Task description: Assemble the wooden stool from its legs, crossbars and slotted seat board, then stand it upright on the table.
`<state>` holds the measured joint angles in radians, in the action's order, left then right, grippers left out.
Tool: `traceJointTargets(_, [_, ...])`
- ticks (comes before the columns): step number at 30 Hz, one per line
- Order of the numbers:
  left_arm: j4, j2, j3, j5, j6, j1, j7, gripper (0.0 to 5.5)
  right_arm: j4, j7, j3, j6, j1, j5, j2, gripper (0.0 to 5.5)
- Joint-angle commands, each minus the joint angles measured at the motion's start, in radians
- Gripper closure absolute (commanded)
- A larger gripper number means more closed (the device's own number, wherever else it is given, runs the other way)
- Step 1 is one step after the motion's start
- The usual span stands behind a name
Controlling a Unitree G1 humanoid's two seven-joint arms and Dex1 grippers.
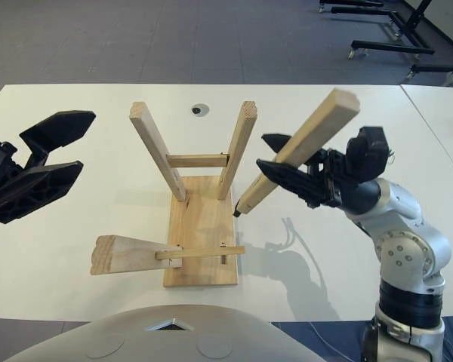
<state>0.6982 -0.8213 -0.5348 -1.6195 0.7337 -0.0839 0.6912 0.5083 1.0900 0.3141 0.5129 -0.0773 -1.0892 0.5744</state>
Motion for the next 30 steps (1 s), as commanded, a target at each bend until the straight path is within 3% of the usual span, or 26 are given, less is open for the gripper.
traceJointTargets(1, [0.031, -0.042, -0.034, -0.064, 0.037, -0.073, 0.015, 1.15, 0.001, 0.212, -0.061, -0.085, -0.111, 0.102, 0.039, 3.38])
traceJointTargets(10, [0.172, -0.029, -0.023, -0.085, 0.036, -0.264, 0.002, 1.15, -0.112, 0.333, -0.105, -0.108, -0.095, 0.139, 0.059, 3.38])
traceJointTargets(17, [0.304, 0.02, 0.091, 0.118, -0.006, -0.377, -0.082, 1.15, -0.212, 0.388, -0.098, -0.078, 0.011, 0.119, 0.105, 3.38])
traceJointTargets(30, [0.213, -0.022, 0.061, 0.229, -0.065, -0.372, -0.012, 1.15, -0.21, 0.385, -0.105, -0.131, -0.017, 0.143, 0.041, 3.38])
